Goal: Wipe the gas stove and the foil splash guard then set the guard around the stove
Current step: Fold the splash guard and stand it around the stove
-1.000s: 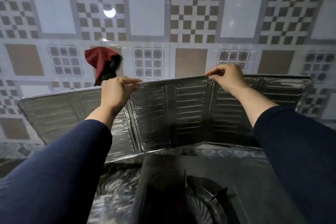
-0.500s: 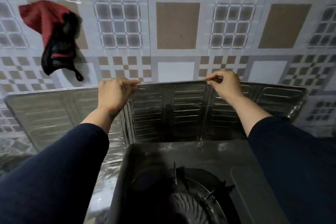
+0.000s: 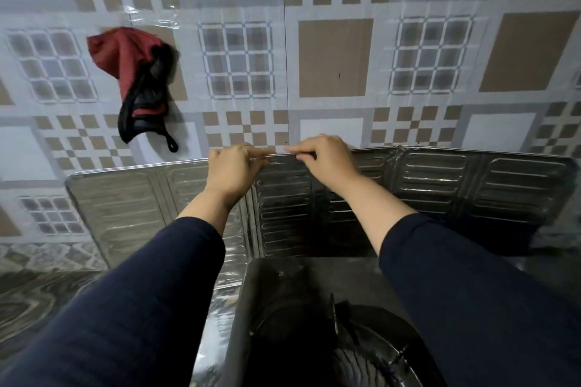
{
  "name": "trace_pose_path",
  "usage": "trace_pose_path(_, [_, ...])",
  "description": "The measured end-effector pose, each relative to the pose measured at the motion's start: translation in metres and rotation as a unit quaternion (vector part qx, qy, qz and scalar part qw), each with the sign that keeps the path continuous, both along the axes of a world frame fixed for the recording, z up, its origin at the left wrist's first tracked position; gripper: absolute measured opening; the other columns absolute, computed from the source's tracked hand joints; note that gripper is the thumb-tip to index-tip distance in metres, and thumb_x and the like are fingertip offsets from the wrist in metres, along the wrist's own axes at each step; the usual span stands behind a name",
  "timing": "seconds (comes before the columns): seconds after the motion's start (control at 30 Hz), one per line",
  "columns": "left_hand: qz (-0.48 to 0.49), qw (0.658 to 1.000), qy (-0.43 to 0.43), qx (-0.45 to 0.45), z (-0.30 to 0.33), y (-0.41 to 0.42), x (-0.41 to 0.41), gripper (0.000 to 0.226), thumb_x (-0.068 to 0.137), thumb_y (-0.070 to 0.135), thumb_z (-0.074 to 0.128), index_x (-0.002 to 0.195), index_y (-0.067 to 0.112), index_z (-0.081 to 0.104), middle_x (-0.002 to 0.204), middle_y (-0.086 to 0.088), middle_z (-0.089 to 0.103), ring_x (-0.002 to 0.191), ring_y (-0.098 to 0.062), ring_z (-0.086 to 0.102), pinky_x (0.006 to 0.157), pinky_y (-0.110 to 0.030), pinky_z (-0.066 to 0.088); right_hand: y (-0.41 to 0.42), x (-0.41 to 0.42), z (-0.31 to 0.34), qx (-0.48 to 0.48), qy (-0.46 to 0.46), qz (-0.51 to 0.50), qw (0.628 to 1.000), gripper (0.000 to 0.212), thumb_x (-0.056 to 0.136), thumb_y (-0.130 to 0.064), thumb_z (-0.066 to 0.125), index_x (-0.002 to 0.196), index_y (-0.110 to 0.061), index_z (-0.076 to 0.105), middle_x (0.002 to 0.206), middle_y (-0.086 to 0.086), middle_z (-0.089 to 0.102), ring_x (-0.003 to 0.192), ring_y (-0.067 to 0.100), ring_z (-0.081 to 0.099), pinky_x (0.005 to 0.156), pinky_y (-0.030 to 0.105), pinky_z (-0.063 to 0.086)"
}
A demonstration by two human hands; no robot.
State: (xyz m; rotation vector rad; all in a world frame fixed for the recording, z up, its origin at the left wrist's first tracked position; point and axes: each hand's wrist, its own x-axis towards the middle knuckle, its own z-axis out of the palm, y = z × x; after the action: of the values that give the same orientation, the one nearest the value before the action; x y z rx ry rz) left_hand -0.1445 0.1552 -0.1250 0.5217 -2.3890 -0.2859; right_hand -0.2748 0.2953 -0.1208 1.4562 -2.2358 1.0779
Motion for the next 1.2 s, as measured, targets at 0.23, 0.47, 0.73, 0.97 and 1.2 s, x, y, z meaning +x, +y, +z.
trace_pose_path(0.23, [0.059,0.997,-0.041,-0.024,0.014,-0.024,0.037,0.028,0.095,0.036,0.05,0.117,0.031,0.067,0.119,-0.001,0.069,0.111,-0.027,0.062,0.085,-0.039,0.05,-0.009,0.002,0.002,-0.017,-0.056,-0.012,0.998,0.026,0.09,-0.004,0.057,0.103,-0.019,0.073,0.112,0.004,0.072,0.108,0.019,0.064,0.098,0.027,0.043])
trace_pose_path(0.47, [0.091,0.99,-0.104,0.003,0.041,-0.032,0.075,0.023,0.091,0.029,0.057,0.108,0.034,0.072,0.115,0.003,0.071,0.108,-0.022,0.064,0.08,-0.032,0.049,-0.002,0.008,0.008,-0.006,-0.061,-0.016,0.998,0.026,0.09,-0.004,0.055,0.103,-0.018,0.074,0.114,0.005,0.071,0.111,0.022,0.062,0.102,0.033,0.044])
trace_pose_path(0.73, [0.086,0.983,-0.153,0.061,0.072,-0.017,0.09,0.023,0.084,0.031,0.064,0.104,0.027,0.074,0.1,0.0,0.074,0.082,-0.012,0.057,0.073,-0.025,0.044,-0.013,0.022,0.017,0.004,-0.077,-0.019,0.997,0.025,0.092,-0.009,0.055,0.101,-0.022,0.074,0.113,0.002,0.071,0.111,0.024,0.061,0.103,0.044,0.045])
trace_pose_path(0.97, [0.064,0.972,-0.145,0.171,0.089,0.0,0.087,0.019,0.079,0.014,0.071,0.097,0.01,0.072,0.078,-0.007,0.069,0.065,-0.019,0.065,0.05,-0.026,0.056,-0.02,0.03,0.03,0.009,-0.087,-0.027,0.996,0.028,0.092,-0.008,0.052,0.101,-0.023,0.074,0.117,0.0,0.07,0.114,0.024,0.06,0.105,0.041,0.043])
trace_pose_path(1.2, [0.064,0.951,-0.12,0.276,0.101,0.014,0.077,0.007,0.079,-0.002,0.069,0.082,0.004,0.068,0.065,-0.011,0.064,0.056,-0.022,0.063,0.044,-0.026,0.057,-0.019,0.027,0.036,0.011,-0.08,-0.033,0.996,0.03,0.093,-0.008,0.051,0.101,-0.026,0.074,0.116,0.0,0.07,0.112,0.026,0.06,0.103,0.045,0.043])
